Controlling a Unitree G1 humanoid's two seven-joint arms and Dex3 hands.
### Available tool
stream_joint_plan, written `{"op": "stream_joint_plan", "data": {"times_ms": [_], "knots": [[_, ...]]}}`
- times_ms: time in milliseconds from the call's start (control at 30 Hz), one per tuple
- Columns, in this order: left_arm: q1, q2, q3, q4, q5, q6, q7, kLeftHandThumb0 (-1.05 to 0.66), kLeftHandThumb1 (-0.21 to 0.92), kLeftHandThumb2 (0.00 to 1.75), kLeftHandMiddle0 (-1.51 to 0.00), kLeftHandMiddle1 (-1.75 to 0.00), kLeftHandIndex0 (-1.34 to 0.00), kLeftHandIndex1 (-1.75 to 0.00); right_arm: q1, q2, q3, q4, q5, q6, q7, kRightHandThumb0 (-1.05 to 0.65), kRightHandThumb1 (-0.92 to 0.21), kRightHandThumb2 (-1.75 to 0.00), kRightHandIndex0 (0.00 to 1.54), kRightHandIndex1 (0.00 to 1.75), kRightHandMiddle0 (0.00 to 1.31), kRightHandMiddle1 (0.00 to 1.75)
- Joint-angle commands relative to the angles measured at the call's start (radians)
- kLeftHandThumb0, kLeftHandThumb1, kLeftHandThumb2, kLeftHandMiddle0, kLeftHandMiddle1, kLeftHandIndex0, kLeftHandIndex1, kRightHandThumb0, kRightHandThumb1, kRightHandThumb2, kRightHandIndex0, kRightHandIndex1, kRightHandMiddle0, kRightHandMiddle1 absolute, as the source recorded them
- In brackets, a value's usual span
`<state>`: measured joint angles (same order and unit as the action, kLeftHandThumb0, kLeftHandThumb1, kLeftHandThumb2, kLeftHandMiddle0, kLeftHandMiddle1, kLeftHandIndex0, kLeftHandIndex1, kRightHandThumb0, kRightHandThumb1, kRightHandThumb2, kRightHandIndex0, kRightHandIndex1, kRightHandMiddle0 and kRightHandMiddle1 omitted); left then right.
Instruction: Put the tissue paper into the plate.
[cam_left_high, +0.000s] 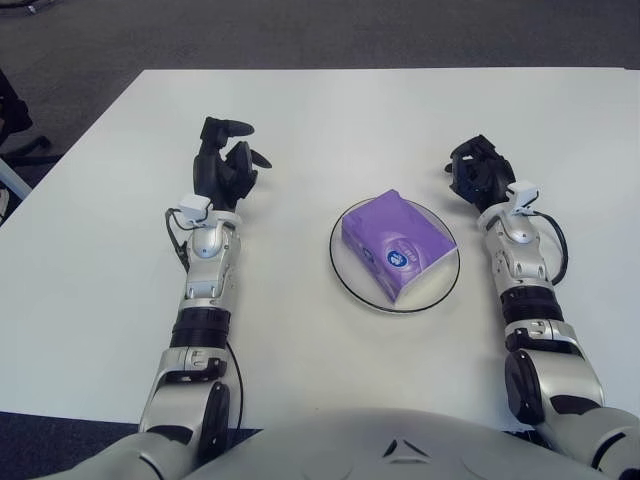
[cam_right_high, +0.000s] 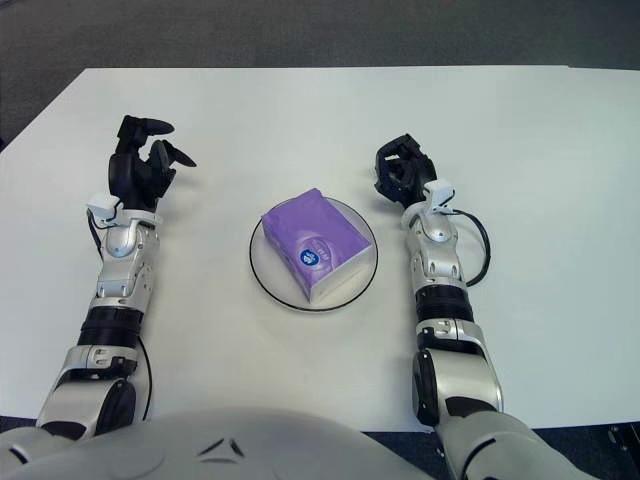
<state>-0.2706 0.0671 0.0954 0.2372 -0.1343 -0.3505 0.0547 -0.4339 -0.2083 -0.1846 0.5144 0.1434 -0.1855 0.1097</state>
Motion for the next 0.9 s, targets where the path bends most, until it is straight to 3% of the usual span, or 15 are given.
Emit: {"op": "stream_joint_plan", "data": {"times_ms": [0, 233, 867], "knots": [[0.172, -0.063, -0.038, 0.095, 0.065, 0.088, 0.051, -0.35, 0.92, 0.48, -0.76, -1.69, -0.24, -1.72, 0.097, 0.036, -0.019, 0.008, 0.023, 0.025, -0.012, -0.38, -0.7, -0.81, 0.73, 1.75, 0.34, 1.75], [0.137, -0.093, -0.027, 0.15, 0.064, 0.171, 0.094, -0.35, 0.92, 0.48, -0.76, -1.72, -0.24, -1.72, 0.107, 0.038, -0.024, -0.015, 0.018, 0.038, -0.011, -0.38, -0.7, -0.8, 0.73, 1.75, 0.34, 1.75], [0.126, -0.102, -0.016, 0.158, 0.04, 0.166, 0.065, -0.35, 0.92, 0.46, -0.77, -1.75, -0.26, -1.69, 0.107, 0.032, -0.026, -0.019, 0.006, 0.039, -0.018, -0.38, -0.71, -0.79, 0.74, 1.75, 0.33, 1.75]]}}
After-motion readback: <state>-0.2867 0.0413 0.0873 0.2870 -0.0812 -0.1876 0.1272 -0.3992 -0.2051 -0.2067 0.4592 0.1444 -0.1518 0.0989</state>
